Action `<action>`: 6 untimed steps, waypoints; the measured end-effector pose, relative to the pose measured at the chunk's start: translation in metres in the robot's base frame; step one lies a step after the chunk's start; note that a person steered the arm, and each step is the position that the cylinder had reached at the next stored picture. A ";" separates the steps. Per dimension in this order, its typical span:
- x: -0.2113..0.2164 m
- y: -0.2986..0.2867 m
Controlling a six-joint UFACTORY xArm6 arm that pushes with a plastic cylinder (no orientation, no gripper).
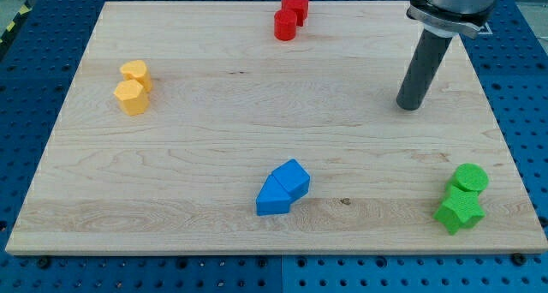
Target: Slide the arm to the top right of the green circle
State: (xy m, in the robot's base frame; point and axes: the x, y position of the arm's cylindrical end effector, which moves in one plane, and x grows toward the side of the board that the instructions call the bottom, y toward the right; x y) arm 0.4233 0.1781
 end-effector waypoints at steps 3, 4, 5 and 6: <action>-0.015 -0.004; -0.017 0.015; 0.014 0.064; 0.076 0.090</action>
